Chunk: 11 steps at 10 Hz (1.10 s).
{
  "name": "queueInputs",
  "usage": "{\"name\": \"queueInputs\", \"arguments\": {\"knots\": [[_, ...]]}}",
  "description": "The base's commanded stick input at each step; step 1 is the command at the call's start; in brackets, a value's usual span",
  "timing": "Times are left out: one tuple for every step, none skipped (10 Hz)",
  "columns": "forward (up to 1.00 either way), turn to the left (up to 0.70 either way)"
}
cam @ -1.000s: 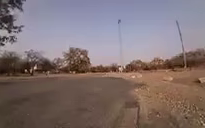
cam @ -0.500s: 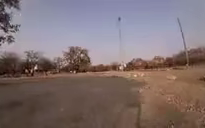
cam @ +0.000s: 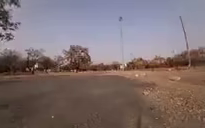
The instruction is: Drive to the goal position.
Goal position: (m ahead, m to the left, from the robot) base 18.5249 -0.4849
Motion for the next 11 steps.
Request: {"name": "queueInputs", "arguments": {"knots": [[0.7,0.0],[0.7,0.0],[0.7,0.0],[0.7,0.0],[0.7,0.0],[0.7,0.0],[0.7,0.0],[0.7,0.0],[0.7,0.0],[0.7,0.0],[0.7,0.0]]}}
